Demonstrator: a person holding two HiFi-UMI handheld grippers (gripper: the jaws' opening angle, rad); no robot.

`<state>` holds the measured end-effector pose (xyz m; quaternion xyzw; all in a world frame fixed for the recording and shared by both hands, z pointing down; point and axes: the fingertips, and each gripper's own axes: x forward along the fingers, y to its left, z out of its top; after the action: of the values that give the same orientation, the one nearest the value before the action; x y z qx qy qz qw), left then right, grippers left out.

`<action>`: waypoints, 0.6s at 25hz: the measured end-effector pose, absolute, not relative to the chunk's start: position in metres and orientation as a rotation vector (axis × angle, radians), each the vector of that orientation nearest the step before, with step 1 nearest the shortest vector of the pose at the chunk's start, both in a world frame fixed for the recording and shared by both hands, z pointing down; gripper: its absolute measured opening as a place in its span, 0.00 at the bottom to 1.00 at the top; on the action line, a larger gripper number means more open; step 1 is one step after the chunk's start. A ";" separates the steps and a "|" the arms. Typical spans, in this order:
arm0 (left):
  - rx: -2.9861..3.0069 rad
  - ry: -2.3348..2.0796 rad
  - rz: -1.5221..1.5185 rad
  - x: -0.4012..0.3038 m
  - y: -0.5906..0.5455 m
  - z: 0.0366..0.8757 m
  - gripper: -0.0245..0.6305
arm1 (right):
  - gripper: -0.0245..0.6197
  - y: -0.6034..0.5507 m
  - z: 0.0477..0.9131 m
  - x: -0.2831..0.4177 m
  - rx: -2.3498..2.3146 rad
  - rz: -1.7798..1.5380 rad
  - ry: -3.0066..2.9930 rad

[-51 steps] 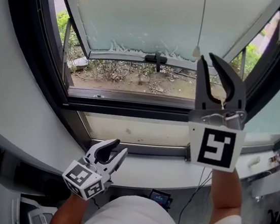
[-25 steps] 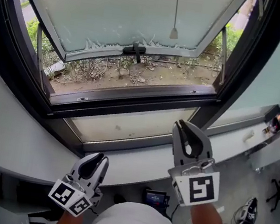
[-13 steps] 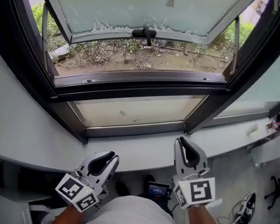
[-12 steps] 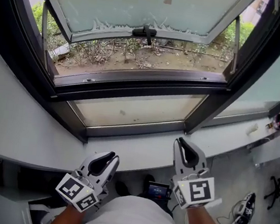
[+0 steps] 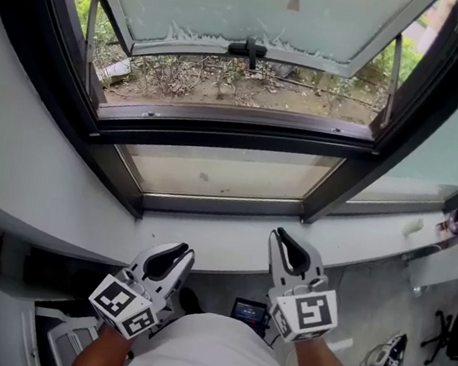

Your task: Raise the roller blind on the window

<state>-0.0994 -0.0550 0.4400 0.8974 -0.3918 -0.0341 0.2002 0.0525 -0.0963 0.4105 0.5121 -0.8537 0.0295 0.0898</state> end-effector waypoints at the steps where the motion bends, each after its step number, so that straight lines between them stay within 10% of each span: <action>1: 2.504 -1.098 -0.099 -0.093 -0.051 0.439 0.15 | 0.11 -0.093 0.410 0.056 1.508 0.094 -2.548; 15: 2.492 -1.088 -0.084 -0.004 0.015 0.444 0.15 | 0.11 -0.021 0.420 0.125 1.463 0.146 -2.578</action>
<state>-0.0044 0.0151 0.4444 0.8959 -0.3909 -0.0302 0.2089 0.1246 -0.0208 0.4196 0.4910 -0.8654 0.0490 0.0870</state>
